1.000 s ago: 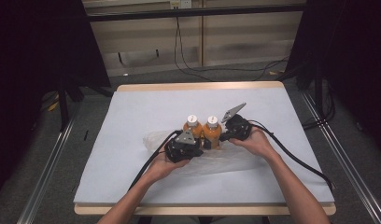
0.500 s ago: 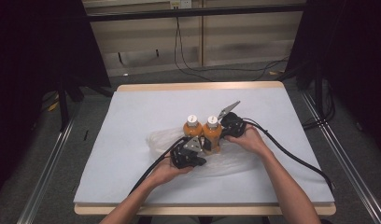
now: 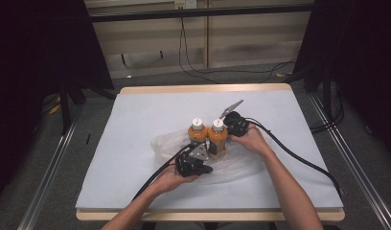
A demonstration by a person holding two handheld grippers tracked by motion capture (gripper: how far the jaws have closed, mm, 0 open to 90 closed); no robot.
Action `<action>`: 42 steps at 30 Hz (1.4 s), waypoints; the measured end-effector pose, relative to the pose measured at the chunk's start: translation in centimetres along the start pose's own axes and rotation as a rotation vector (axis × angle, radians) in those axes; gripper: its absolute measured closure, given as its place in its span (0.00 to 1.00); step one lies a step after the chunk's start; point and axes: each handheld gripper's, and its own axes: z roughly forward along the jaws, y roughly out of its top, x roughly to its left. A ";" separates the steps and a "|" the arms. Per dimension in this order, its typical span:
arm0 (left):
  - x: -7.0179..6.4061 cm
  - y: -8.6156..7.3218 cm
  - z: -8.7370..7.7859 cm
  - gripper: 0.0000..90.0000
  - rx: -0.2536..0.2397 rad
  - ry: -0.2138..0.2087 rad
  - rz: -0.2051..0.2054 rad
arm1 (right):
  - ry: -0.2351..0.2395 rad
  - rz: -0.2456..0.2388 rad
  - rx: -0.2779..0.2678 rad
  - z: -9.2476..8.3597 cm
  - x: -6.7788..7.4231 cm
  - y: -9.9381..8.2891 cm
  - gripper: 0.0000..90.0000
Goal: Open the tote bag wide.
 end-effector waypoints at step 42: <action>-1.7 -0.5 -0.3 1.00 -0.022 -0.071 0.011 | -0.169 0.023 0.040 2.7 -1.5 4.2 1.00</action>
